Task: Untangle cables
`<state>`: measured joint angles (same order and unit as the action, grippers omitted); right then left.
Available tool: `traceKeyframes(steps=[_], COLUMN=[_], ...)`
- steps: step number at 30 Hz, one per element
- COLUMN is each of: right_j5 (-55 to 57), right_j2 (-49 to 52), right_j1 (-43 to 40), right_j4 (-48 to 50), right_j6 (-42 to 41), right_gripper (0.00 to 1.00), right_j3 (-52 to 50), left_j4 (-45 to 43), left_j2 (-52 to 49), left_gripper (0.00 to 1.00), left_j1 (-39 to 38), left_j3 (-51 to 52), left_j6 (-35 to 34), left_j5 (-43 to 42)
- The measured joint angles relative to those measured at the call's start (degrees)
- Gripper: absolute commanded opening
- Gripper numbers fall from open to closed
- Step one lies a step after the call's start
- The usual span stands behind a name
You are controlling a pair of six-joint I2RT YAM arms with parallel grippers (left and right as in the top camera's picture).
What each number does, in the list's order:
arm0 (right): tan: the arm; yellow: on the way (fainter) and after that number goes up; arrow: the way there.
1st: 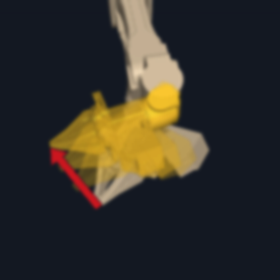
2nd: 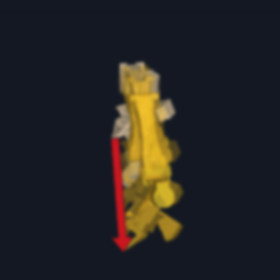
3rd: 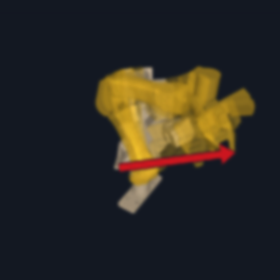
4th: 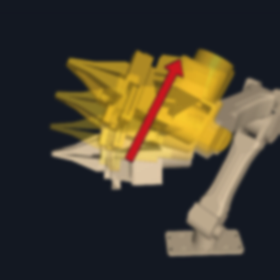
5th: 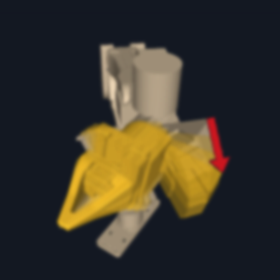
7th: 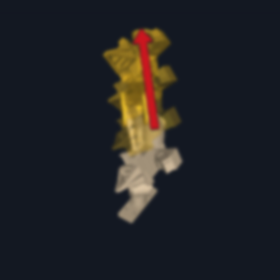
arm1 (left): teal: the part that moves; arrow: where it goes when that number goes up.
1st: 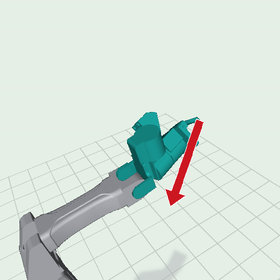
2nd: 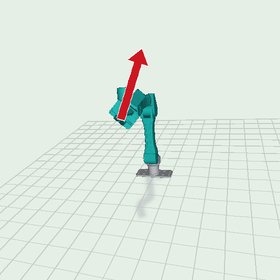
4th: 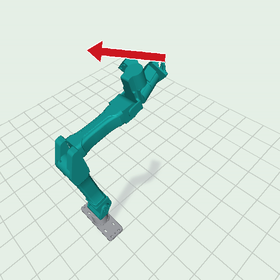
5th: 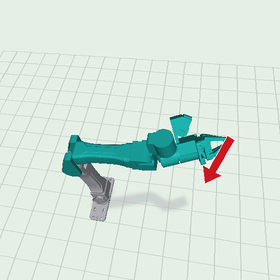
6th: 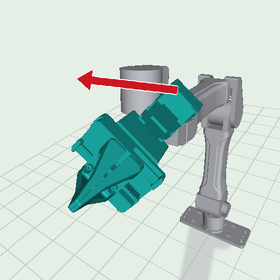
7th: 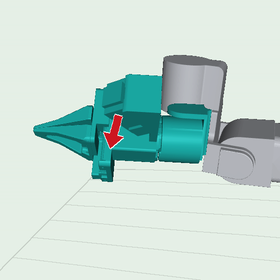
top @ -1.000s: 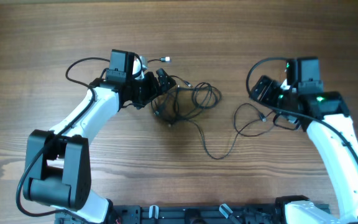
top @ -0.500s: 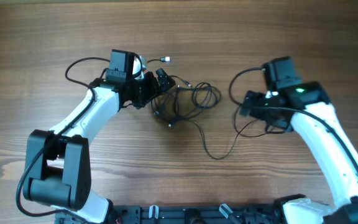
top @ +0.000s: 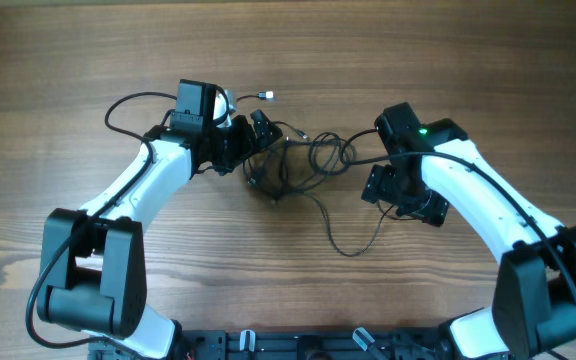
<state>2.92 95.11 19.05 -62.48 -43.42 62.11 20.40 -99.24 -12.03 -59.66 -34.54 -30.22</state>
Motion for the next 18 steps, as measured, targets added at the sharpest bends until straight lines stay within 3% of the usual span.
traceKeyframes(steps=[8,10,15,16,18], right_j5=[0.2,0.2,3.8,5.0,5.7], right_j2=[0.5,0.1,-2.2,-2.3,-2.3], right_j1=[0.0,0.0,0.2,0.2,0.2], right_j4=[16.4,21.2,31.1,32.3,33.5], right_j6=[-6.2,-8.3,-10.2,-10.7,-10.1], right_gripper=[0.98,0.79,0.45,0.24,0.04], right_j3=[-11.1,-13.6,-17.1,-17.4,-17.8], left_j4=[0.0,0.0,0.0,0.0,0.0], left_j2=[0.0,0.0,0.0,0.0,0.0], left_gripper=[1.00,1.00,1.00,1.00,1.00], left_j1=[0.0,0.0,0.0,0.0,0.0], left_j3=[0.0,0.0,0.0,0.0,0.0], left_j6=[0.0,0.0,0.0,0.0,0.0], left_j5=[0.0,0.0,0.2,0.2,0.2])
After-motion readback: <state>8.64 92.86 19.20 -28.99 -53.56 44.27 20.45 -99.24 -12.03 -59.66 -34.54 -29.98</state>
